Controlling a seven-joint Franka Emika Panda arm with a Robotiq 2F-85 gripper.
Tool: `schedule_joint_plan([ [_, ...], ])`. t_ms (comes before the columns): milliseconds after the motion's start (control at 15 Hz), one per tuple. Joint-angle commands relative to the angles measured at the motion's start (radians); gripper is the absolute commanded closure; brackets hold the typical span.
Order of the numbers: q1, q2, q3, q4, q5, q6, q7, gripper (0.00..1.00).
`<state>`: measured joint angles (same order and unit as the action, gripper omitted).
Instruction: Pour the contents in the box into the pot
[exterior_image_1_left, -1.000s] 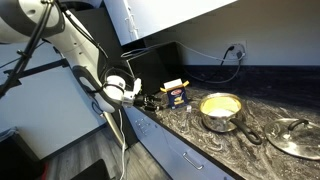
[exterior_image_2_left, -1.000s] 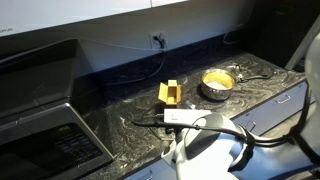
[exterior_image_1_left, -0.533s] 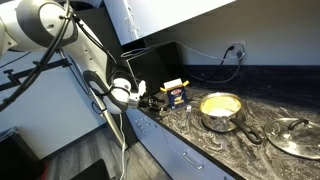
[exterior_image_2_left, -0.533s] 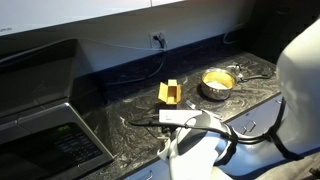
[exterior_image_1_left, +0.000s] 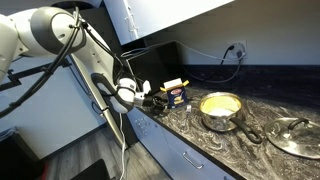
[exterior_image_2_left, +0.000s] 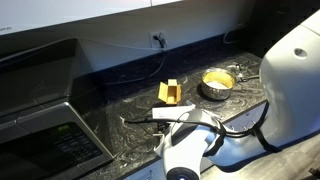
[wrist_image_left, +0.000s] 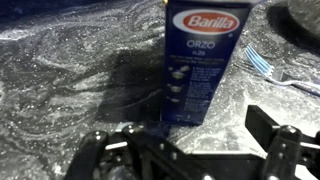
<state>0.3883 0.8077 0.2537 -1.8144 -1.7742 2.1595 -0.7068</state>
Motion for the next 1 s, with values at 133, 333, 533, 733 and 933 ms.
schedule_joint_plan([
  [133, -0.005, 0.043, -0.024, 0.070, -0.051, 0.056, -0.036, 0.00],
  [333, -0.010, 0.059, -0.032, 0.088, -0.062, 0.077, -0.032, 0.00],
  [533, -0.012, 0.072, -0.038, 0.100, -0.061, 0.087, -0.026, 0.00],
  [733, -0.014, 0.080, -0.042, 0.107, -0.058, 0.095, -0.022, 0.02],
  [933, -0.014, 0.080, -0.044, 0.109, -0.059, 0.097, -0.018, 0.30],
])
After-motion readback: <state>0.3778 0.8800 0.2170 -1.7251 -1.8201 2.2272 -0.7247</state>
